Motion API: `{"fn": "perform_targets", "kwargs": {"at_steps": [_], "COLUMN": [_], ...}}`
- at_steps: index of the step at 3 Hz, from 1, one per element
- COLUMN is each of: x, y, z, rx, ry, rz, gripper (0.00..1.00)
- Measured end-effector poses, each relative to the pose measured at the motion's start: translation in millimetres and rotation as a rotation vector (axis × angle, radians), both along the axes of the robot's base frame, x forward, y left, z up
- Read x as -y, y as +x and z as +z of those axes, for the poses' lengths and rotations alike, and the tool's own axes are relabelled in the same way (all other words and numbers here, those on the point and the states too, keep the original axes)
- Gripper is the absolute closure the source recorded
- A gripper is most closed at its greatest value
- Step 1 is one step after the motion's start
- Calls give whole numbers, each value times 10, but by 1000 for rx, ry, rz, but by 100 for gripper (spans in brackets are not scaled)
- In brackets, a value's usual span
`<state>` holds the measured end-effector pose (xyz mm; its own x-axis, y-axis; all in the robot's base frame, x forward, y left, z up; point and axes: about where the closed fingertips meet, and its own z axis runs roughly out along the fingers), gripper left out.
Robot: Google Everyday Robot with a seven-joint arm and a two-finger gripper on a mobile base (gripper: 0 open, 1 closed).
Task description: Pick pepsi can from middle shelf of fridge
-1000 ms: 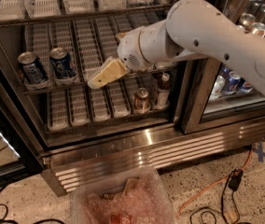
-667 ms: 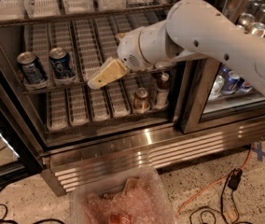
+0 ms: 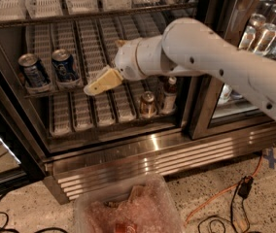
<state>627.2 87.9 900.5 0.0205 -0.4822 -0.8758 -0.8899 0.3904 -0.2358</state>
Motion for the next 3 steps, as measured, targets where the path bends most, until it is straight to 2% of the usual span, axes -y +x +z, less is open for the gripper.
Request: {"fn": "perform_targets", "kwargs": {"at_steps": [1,2,3], "x": [-295,-539,-854], "y": [158,293,401], "z": [-350,-545,-631], "rx": [-14,-21,-23], "ry": [94,164,222], "rz": [0,12,50], "gripper": [0,0,0]}}
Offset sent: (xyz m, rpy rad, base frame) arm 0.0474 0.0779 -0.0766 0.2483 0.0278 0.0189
